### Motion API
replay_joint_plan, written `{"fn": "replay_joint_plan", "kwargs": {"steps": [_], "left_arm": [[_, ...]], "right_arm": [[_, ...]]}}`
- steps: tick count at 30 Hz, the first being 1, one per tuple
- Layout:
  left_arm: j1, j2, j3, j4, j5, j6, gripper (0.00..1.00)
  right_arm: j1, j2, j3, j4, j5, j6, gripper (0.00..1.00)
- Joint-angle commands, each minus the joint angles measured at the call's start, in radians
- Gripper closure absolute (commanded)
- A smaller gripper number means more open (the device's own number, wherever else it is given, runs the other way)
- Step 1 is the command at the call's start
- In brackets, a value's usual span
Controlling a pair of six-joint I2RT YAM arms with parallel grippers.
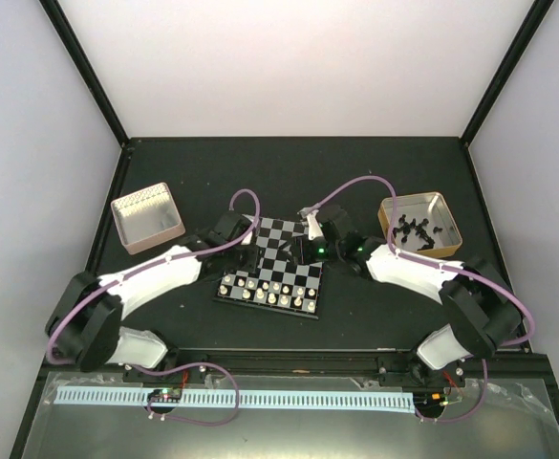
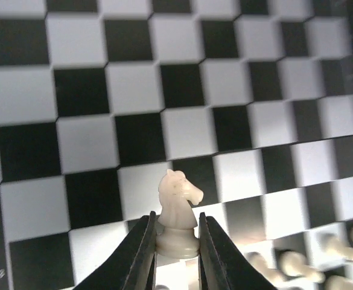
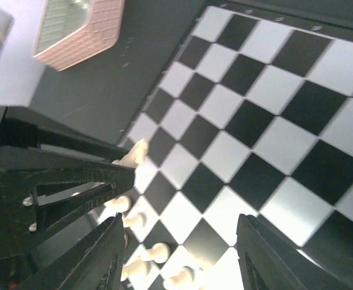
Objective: Set up the chess pieces on the board
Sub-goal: Pick up the chess piece from the chessboard, then place the chess piece on the chessboard.
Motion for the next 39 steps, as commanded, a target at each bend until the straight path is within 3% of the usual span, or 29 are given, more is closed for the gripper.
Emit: {"fn": "replay_joint_plan", "kwargs": {"steps": [1,10,26,34,39], "left_arm": [[0.003,-0.11,-0.041,0.156,0.157,0.05,0.93],[0.0,-0.316,-0.188,0.367,0.278,0.07,0.93],[-0.001,-0.48,-0.277,0.47,0.312,0.073,0.93],[-0.002,-0.5,-0.289,0.48,0.288,0.068,0.93],[0.0,-0.506,-0.291,0.478,0.272,0.069,0.93]], "right_arm": [[-0.003,-0.045,0.032,0.054,-0.182,-0.03,0.48],[-0.008,-0.112,0.04,0.115,-0.336,0.052,0.46],[-0.01,-0.022,0.142,0.047,-0.382,0.147,0.71],[-0.009,0.014,0.147,0.0,-0.386,0.162,0.74],[-0.007,0.023,0.145,0.018,-0.421,0.177,0.91]]}}
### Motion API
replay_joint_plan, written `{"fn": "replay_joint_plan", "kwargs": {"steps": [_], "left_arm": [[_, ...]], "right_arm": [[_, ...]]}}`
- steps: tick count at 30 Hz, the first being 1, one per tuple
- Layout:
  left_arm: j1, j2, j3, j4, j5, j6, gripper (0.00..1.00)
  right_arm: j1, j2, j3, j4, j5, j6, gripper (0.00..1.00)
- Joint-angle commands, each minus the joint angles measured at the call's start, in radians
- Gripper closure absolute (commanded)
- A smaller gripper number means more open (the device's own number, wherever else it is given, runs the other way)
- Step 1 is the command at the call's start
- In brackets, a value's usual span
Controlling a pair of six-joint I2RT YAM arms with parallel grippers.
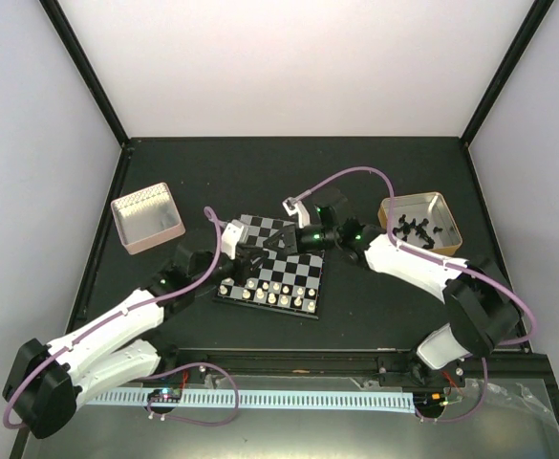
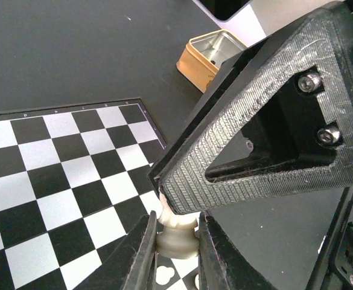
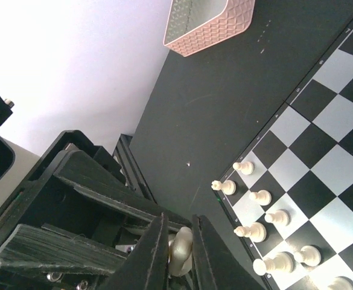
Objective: Set up the chess pieces on the board
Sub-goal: Place the chess piece on the chessboard.
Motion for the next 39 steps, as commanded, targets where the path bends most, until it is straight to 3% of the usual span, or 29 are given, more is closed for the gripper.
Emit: {"fn": "replay_joint_plan", "kwargs": {"steps": [1,5,7,12,20,33,39], "left_arm": [[-0.001,-0.023,0.002,0.048,-0.021,0.011,0.92],[-0.001,-0.036,0.004,0.023,-0.05,0.002,0.78],[-0.001,-0.05,0.009,-0.012,-0.098,-0.013,0.62],[0.001,-0.127,0.044,-0.202,-0.378,-0.084,0.4],[0.001,-0.366,0.088,-0.389,-0.623,-0.11,0.28],[0.002,-0.588,0.234,-0.703,-0.802,-0.067,0.19],[0.001,-0.675,0.217,-0.733,-0.838,-0.077,0.18]], "right_arm": [[-0.002,0.012,0.01,0.005,-0.047,0.024,0.95],[-0.002,0.008,0.009,0.033,-0.051,0.026,0.99],[-0.002,0.003,0.014,0.03,-0.023,0.008,0.99],[0.001,-0.011,0.037,-0.02,0.124,-0.082,0.99],[0.093,-0.012,0.085,-0.088,0.342,-0.256,0.99],[0.374,0.128,0.202,-0.168,0.627,-0.539,0.96],[0.438,0.223,0.249,-0.209,0.691,-0.59,0.96]]}}
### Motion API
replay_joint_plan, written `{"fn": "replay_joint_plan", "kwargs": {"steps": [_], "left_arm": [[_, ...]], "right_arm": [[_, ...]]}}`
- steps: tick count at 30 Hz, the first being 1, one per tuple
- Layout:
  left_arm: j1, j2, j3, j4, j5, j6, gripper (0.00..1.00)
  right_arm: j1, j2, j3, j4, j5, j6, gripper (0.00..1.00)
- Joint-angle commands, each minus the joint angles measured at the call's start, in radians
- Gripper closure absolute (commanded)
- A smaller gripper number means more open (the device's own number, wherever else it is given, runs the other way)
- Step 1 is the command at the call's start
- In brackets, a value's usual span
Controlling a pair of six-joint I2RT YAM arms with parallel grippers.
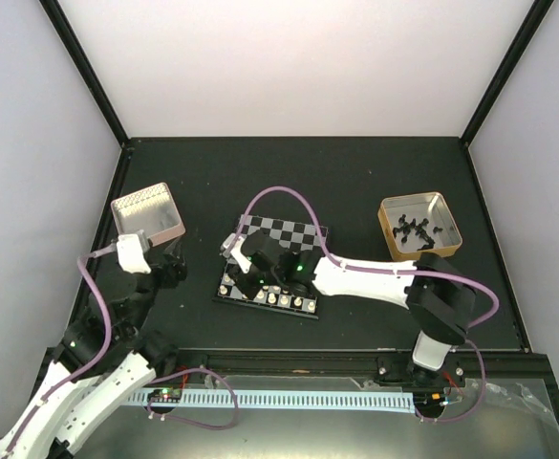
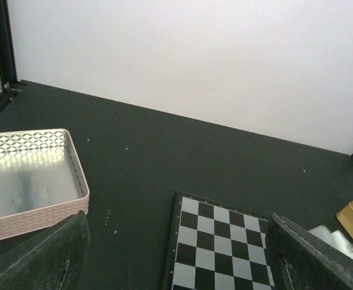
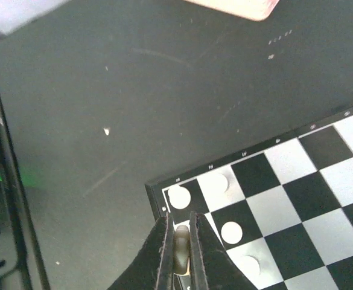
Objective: Set up the chess pieces on the board
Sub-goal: Place the chess piece on the chessboard.
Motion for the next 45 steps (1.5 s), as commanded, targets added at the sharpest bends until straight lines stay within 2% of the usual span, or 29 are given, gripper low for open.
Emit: {"fn": "replay_joint_plan", "kwargs": {"steps": [1,9,26,33,38,45], "left_arm": [[0.004,-0.065,0.012,-0.06,-0.051,0.007,0.18],[0.005,-0.071,0.01,-0.053,-0.039,0.009,0.18],[0.004,-0.044,-0.003,-0.036,-0.024,0.001,0.17],[0.004,-0.041,-0.004,-0.036,-0.026,0.001,0.17],[0.005,-0.042,-0.002,-0.039,-0.036,-0.002,0.17],[0.004,-0.043,-0.002,-0.043,-0.041,-0.003,0.17]], "right_arm": [[0.041,0.056,0.038,-0.038,0.097,-0.079,0.96],[0.073,0.17,0.103,-0.084,0.118,-0.098,0.96],[0.078,0.281,0.184,-0.145,0.17,-0.122,0.93],[0.078,0.305,0.196,-0.158,0.166,-0.118,0.9],[0.078,0.305,0.194,-0.166,0.164,-0.114,0.82],[0.078,0.246,0.174,-0.156,0.173,-0.094,0.77]]}}
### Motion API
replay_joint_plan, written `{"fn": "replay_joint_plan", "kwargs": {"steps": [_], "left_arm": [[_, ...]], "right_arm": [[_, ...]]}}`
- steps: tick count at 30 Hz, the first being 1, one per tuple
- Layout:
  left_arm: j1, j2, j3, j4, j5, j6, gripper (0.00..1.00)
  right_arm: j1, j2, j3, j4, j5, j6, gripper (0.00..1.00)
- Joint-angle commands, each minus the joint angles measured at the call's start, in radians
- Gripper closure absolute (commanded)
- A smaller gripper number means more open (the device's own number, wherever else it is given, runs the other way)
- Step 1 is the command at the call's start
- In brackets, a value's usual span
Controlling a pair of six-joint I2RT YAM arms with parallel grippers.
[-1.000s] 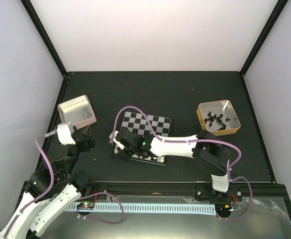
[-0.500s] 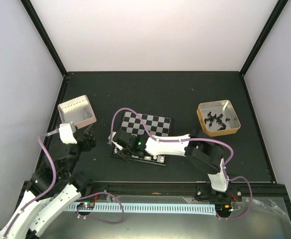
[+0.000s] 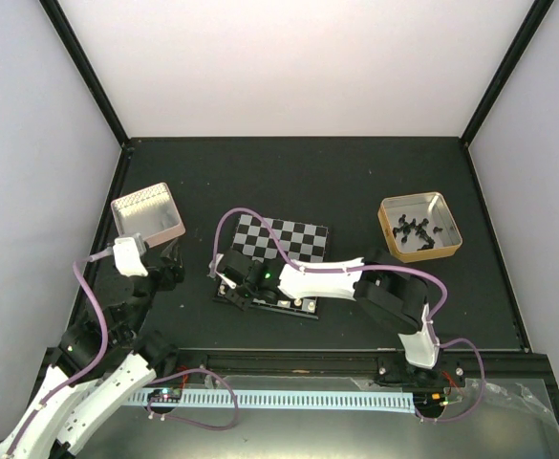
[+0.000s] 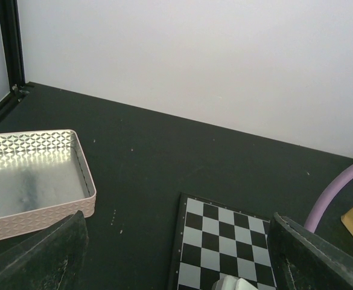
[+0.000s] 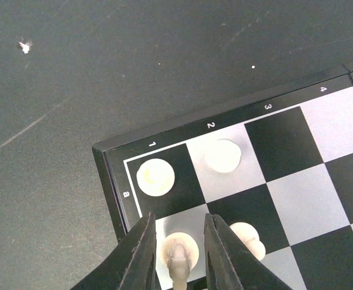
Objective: Set up the chess pieces on the board
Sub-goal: Place the chess piece on the chessboard, then reset both arms
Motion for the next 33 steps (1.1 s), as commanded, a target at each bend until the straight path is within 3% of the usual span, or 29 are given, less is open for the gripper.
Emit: {"fn": "replay_joint_plan", "kwargs": {"steps": [1,10,17,22,33], "left_arm": [[0.004,0.013,0.004,-0.005,-0.015,-0.005,0.17],[0.005,0.018,0.003,-0.004,-0.005,-0.004,0.17],[0.004,0.033,-0.001,0.008,0.031,0.0,0.13],[0.004,0.077,-0.001,0.025,0.092,-0.004,0.01],[0.004,0.143,0.044,0.026,0.189,-0.036,0.01]], "right_arm": [[0.005,-0.06,0.002,0.001,0.019,0.018,0.76],[0.005,-0.147,-0.008,0.022,-0.013,0.058,0.73],[-0.016,-0.265,-0.11,0.086,0.109,0.143,0.73],[-0.097,-0.434,-0.247,0.088,0.178,0.228,0.64],[-0.314,-0.939,-0.497,-0.11,0.356,0.299,0.38]]}}
